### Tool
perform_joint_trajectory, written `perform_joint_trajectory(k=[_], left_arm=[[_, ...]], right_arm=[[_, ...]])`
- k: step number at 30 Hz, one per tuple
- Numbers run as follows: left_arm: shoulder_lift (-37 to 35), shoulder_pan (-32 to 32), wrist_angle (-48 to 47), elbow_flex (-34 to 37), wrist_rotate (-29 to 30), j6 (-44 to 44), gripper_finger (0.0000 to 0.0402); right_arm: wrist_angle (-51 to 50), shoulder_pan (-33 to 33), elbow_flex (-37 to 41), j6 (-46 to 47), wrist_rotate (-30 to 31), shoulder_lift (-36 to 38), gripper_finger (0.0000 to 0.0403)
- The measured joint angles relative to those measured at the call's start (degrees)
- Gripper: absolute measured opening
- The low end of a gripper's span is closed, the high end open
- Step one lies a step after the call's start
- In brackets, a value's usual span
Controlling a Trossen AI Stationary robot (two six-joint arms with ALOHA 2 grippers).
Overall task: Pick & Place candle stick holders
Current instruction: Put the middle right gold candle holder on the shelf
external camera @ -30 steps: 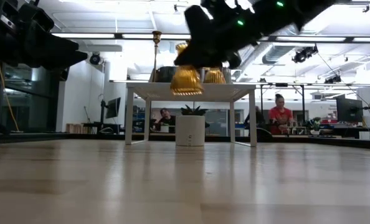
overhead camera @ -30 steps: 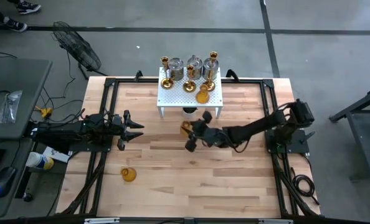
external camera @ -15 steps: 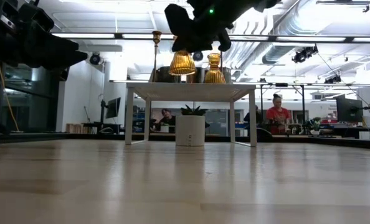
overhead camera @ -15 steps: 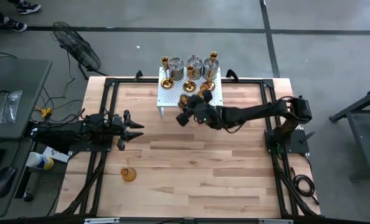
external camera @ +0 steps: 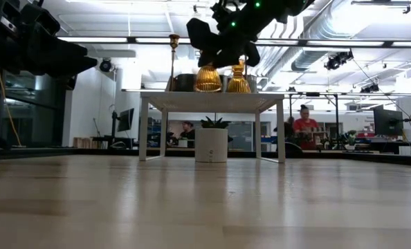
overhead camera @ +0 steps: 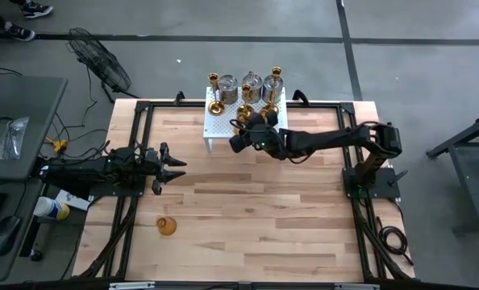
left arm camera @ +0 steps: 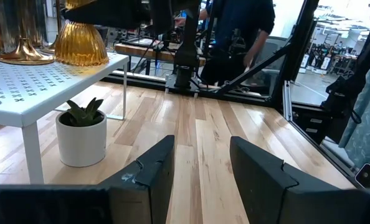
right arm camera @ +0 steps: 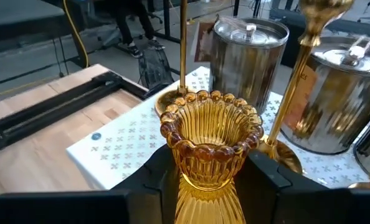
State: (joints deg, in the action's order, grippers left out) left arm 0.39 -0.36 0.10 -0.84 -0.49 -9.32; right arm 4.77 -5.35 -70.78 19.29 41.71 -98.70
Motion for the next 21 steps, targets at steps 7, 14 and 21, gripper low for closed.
perform_joint_trajectory(k=[7,14,21], left_arm=[[-0.01,0.00,0.02,0.00,0.00,0.00,0.0152],[0.01,0.02,0.02,0.00,0.00,0.00,0.0152],[0.01,0.00,0.00,0.00,0.00,0.00,0.0152]], right_arm=[[-0.25,-1.12,0.00,0.00,0.15,-0.18,0.0118],[-0.30,-1.99,0.00,0.00,-1.35,-0.19,0.0119],[0.78,-2.98,0.00,-0.12,-2.19,-1.28,0.0119]])
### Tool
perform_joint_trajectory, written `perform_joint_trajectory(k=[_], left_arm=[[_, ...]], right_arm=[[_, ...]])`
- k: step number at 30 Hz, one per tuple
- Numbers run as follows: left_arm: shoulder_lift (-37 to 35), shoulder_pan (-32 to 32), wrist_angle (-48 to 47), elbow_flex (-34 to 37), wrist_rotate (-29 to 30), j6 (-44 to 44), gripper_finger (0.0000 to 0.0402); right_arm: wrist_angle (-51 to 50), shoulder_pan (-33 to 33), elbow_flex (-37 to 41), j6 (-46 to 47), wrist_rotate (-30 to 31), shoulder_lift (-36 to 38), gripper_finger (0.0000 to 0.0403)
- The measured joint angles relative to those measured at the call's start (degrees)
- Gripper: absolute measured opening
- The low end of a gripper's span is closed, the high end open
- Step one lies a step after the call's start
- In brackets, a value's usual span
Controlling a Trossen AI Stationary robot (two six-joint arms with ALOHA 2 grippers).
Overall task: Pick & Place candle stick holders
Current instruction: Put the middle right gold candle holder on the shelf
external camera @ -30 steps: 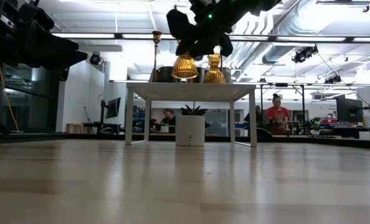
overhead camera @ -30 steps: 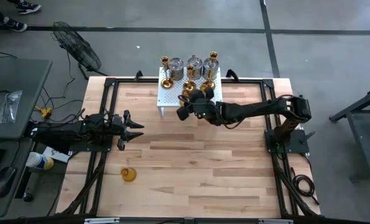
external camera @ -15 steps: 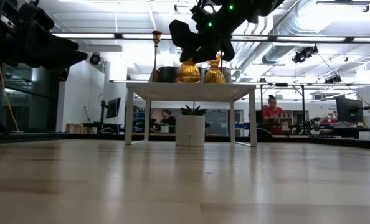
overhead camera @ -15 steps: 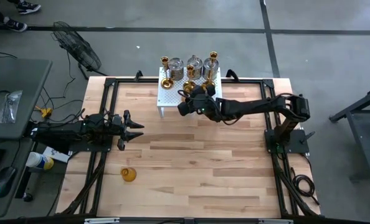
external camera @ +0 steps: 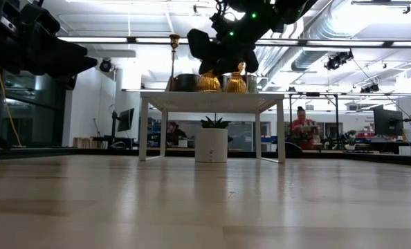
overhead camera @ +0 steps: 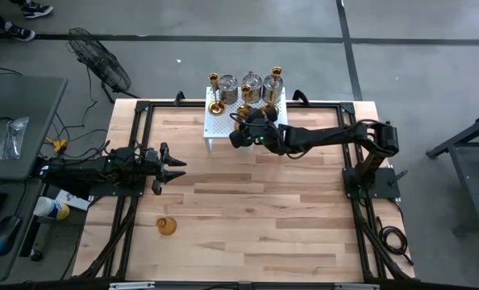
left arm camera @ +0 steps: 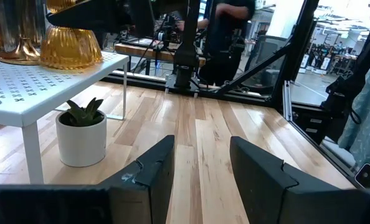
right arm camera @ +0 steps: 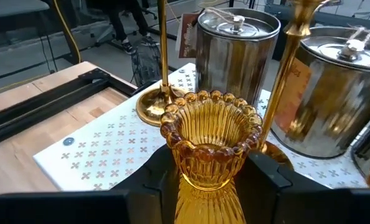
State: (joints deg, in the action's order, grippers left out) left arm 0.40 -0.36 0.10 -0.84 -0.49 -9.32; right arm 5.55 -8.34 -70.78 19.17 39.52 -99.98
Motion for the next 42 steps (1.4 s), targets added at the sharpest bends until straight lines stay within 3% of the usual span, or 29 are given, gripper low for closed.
perform_joint_trajectory(k=[19,32,42], left_arm=[[0.00,0.01,0.00,0.00,-0.01,0.00,0.0152],[-0.01,0.01,0.00,0.00,0.00,0.00,0.0152],[-0.01,0.01,0.02,0.00,0.00,0.00,0.0152]], right_arm=[[0.74,-0.05,-0.04,-2.18,-0.47,-0.86,0.0121],[2.04,-0.04,-0.02,-2.72,-0.48,-0.81,0.0226],[2.18,0.06,-0.02,-2.72,-0.91,-0.79,0.0235]])
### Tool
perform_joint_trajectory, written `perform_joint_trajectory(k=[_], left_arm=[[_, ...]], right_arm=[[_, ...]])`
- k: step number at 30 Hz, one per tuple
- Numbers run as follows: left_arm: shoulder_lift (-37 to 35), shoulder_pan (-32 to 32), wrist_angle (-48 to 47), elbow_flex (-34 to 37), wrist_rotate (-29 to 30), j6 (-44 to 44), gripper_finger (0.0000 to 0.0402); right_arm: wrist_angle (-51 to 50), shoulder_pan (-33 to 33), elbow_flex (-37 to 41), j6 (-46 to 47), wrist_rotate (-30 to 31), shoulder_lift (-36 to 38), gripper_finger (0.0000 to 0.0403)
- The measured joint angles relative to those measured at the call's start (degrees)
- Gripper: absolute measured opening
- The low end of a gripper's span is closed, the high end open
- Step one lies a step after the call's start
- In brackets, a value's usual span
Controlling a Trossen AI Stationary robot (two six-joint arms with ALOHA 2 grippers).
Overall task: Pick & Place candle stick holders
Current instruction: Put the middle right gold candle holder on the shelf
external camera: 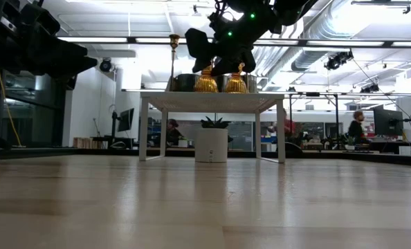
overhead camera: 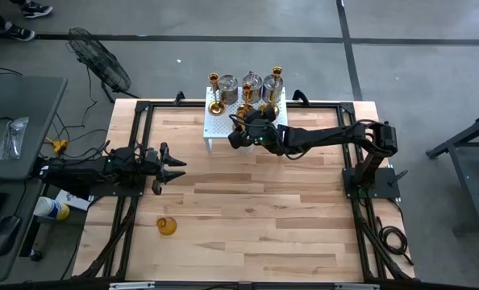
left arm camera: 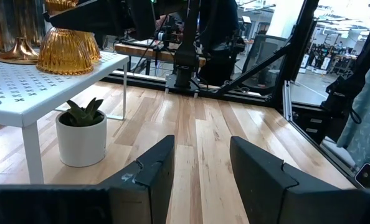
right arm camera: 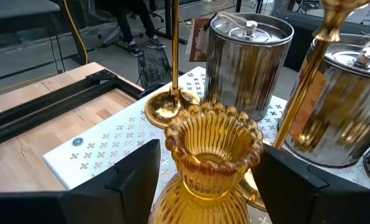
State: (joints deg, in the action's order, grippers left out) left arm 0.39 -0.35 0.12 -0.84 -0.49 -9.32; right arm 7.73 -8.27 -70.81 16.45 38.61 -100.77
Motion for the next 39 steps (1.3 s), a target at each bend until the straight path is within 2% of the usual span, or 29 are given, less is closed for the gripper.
perform_joint_trajectory(k=[39], left_arm=[[-0.01,0.01,-0.02,0.00,0.00,0.00,0.0152]], right_arm=[[-4.42,1.53,0.02,0.26,-1.09,0.04,0.0236]])
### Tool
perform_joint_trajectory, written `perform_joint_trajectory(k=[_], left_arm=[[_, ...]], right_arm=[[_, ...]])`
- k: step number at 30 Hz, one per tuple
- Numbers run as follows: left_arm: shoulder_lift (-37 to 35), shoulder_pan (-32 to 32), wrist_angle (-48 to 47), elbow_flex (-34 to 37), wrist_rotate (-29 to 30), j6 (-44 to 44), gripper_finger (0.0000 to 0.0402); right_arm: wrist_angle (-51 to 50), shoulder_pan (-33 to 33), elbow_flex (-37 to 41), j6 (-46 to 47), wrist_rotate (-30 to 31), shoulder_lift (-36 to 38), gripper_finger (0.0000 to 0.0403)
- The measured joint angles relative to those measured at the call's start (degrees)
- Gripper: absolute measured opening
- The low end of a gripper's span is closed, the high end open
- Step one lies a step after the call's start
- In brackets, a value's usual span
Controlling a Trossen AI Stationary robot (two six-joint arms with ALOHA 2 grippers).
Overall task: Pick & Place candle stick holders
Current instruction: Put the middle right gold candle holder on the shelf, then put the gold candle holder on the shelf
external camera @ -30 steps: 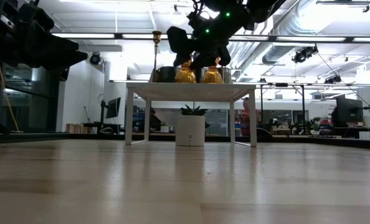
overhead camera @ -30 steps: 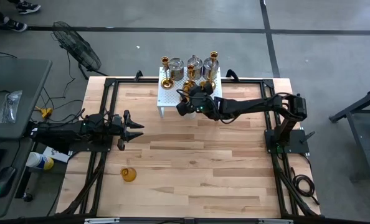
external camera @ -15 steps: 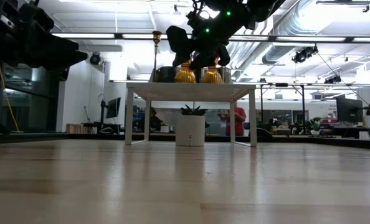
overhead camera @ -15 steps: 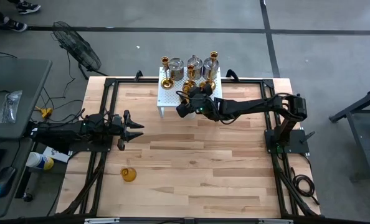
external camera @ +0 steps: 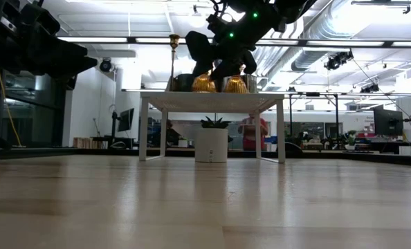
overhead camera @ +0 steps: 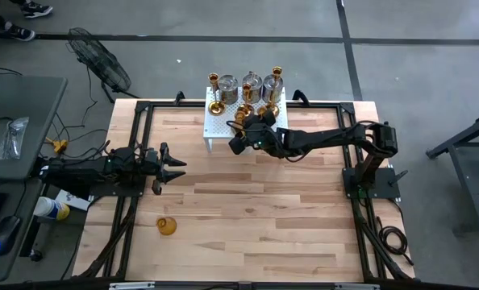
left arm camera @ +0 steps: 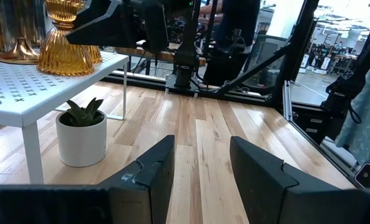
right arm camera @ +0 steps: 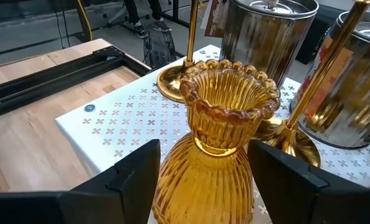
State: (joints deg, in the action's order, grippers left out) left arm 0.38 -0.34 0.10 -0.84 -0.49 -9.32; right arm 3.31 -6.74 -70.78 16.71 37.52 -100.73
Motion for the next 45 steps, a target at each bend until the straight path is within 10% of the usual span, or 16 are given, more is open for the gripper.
perform_joint_trajectory(k=[45], left_arm=[[0.02,-0.02,0.02,0.00,0.00,0.00,0.0152]], right_arm=[[-4.64,1.97,0.02,0.18,1.50,1.42,0.0236]])
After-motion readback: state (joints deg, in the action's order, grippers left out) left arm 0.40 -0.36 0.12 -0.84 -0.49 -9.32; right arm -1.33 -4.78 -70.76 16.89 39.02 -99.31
